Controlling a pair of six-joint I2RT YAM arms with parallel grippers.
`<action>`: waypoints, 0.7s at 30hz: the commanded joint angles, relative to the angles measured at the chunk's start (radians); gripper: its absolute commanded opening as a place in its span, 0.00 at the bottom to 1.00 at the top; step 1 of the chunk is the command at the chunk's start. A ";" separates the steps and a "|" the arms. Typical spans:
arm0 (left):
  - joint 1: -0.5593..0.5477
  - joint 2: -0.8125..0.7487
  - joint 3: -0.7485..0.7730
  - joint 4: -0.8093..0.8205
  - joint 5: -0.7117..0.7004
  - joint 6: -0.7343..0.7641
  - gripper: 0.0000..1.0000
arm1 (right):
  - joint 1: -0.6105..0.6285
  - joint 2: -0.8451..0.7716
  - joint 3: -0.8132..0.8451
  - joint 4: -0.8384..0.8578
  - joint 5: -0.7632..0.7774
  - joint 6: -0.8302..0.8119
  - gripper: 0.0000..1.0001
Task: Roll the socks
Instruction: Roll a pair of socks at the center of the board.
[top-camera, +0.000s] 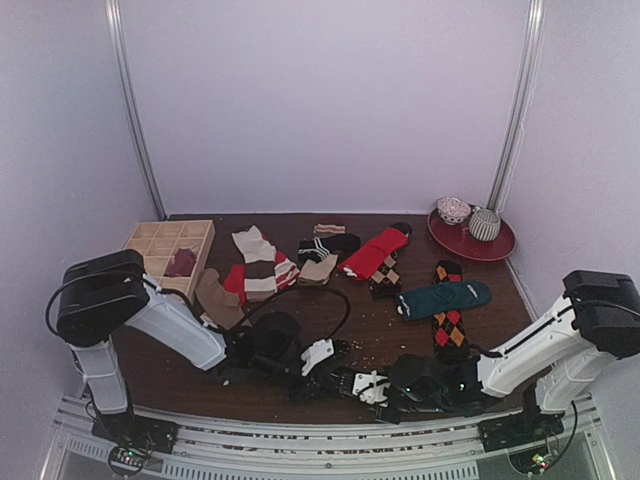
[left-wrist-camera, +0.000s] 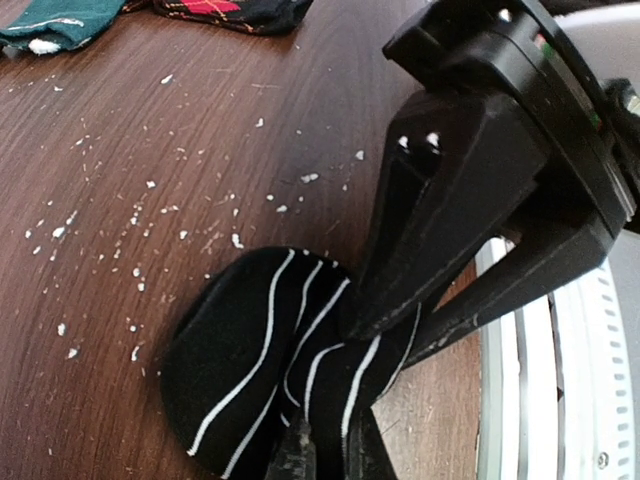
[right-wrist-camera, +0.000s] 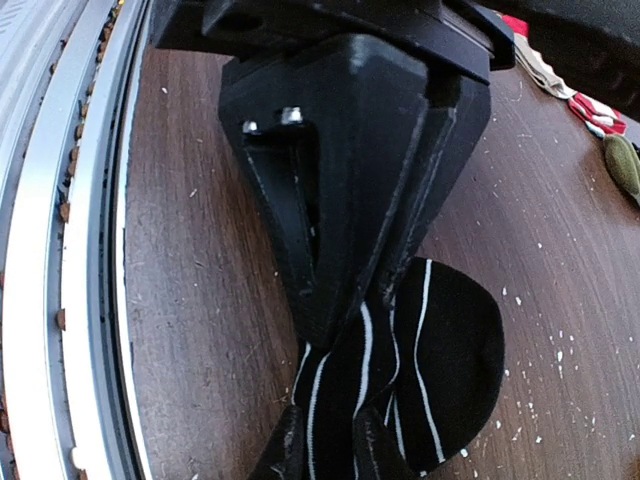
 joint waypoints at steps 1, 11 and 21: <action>-0.008 0.063 -0.036 -0.225 -0.034 0.023 0.11 | -0.027 0.023 0.010 -0.030 -0.073 0.146 0.13; -0.012 -0.235 -0.195 0.119 -0.271 0.150 0.66 | -0.197 0.050 -0.005 -0.115 -0.468 0.510 0.12; -0.029 -0.259 -0.211 0.322 -0.194 0.335 0.71 | -0.312 0.187 0.062 -0.243 -0.665 0.654 0.13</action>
